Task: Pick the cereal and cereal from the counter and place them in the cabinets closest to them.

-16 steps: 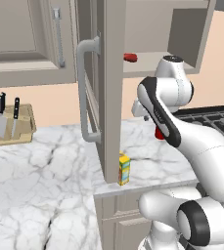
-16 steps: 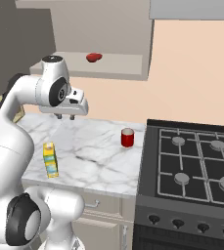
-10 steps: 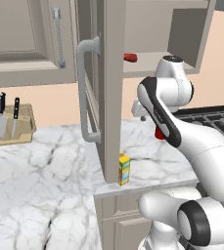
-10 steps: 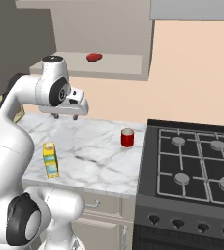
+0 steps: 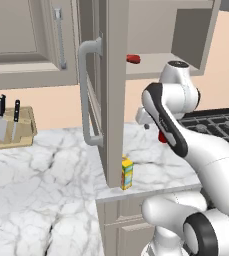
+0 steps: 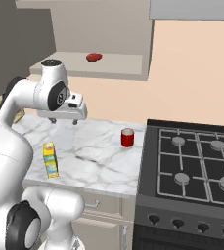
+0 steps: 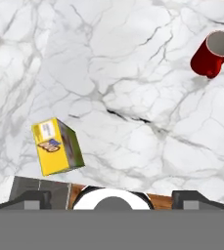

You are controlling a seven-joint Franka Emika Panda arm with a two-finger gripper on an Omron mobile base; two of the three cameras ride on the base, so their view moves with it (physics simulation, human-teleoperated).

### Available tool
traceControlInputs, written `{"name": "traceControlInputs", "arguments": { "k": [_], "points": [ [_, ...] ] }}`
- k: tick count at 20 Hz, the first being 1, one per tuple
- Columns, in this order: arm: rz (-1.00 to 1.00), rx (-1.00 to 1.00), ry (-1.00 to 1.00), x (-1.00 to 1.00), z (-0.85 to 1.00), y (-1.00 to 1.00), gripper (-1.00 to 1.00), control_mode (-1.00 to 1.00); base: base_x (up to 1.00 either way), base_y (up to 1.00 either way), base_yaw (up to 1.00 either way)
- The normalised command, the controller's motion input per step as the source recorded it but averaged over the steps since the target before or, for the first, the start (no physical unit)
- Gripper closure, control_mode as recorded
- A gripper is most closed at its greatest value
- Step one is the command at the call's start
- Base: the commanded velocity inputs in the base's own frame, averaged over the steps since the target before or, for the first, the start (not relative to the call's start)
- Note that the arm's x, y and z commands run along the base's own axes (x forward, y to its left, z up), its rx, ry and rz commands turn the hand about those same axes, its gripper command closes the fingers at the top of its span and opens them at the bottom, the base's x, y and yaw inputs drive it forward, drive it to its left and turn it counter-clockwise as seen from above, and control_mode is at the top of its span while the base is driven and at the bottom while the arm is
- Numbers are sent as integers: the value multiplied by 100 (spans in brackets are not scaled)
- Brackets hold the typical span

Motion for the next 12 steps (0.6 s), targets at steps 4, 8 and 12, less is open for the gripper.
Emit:
{"name": "traceControlInputs", "arguments": {
  "k": [4, 8, 12],
  "points": [
    [8, -1, 0, -24, -25, 0, -100, -100, 0, 0, 0],
    [12, -2, 0, -22, -34, 0, -100, -100, 0, 0, 0],
    [13, -5, 2, -23, -40, 1, -100, -100, 0, 0, 0]
  ]
}}
